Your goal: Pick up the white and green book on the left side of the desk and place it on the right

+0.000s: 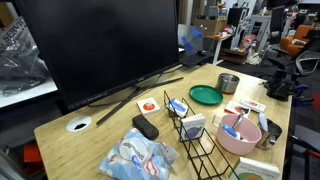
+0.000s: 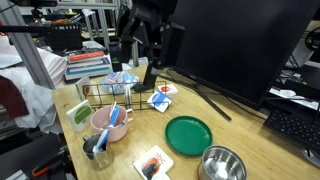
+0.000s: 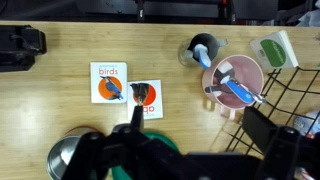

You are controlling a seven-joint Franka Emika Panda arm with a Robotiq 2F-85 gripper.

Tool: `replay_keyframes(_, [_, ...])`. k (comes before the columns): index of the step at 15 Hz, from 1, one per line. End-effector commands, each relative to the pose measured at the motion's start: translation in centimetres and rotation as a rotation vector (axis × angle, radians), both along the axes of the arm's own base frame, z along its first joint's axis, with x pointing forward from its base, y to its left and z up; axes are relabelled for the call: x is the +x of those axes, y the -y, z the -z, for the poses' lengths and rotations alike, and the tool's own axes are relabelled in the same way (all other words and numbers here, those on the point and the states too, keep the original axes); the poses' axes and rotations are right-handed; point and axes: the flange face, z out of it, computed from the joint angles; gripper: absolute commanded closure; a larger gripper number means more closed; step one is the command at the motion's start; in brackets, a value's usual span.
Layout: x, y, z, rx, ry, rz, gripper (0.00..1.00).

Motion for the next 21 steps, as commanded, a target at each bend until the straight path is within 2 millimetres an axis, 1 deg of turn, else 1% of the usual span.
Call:
replay_keyframes(1, [0.0,0.0,-0.1,0.0,0.0,0.0,0.0])
replay_keyframes(4, [0.3,-2.3,0.0,-0.009,0.033,-0.116,0.0])
replay_keyframes(7, [0.6,-5.6,0.5,-0.016,0.056,-0.27,0.0])
replay_keyframes(8, [0.9,-6.2,0.6,-0.035,0.085,-0.27,0.0])
replay_keyframes(9, [1.2,-6.0,0.7,-0.008,0.036,-0.224,0.0])
replay_keyframes(10, [1.3,-6.6,0.8,-0.019,0.051,-0.239,0.0])
replay_keyframes(16, [1.3,-6.3,0.8,-0.025,0.061,-0.249,0.0])
replay_keyframes(17, [1.4,-6.9,0.6,-0.025,0.075,-0.279,0.0])
replay_keyframes(19, [1.4,-9.0,0.2,-0.016,0.099,-0.393,0.0])
replay_keyframes(21, [0.8,-12.1,-0.2,-0.022,0.113,-0.516,0.0])
